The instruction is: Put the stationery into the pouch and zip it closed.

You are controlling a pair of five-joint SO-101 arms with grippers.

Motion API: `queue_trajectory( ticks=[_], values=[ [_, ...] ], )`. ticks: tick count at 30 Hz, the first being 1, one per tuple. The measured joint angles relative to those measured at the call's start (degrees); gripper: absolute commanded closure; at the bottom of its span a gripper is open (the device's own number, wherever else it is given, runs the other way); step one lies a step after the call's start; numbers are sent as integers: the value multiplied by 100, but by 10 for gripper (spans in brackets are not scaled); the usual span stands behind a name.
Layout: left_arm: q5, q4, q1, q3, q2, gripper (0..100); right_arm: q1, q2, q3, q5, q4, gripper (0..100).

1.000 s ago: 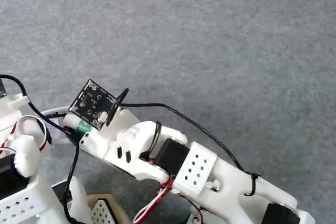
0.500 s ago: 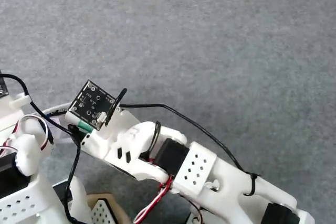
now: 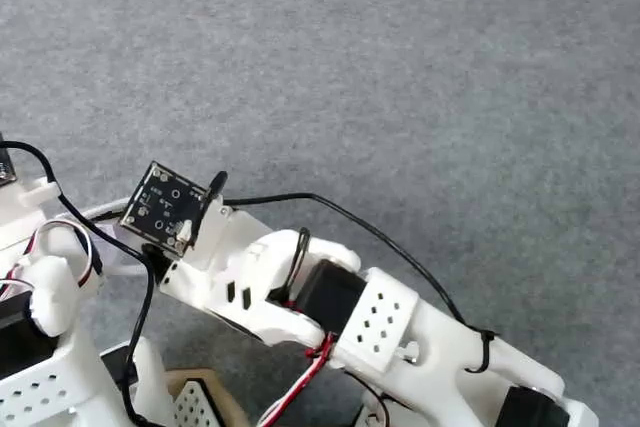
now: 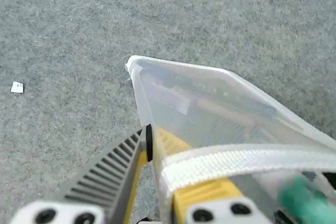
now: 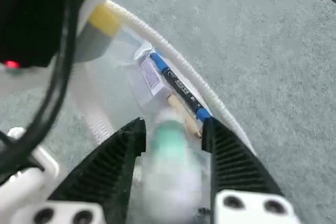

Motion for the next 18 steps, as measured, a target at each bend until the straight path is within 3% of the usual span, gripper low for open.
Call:
queue_trajectory(
  ticks=[14,18],
  values=[
    [0,0,0,0,0,971,9,79,-607,35,448,730],
    [0,0,0,0,0,971,18,79,-1090,35,1020,727]
  ],
)
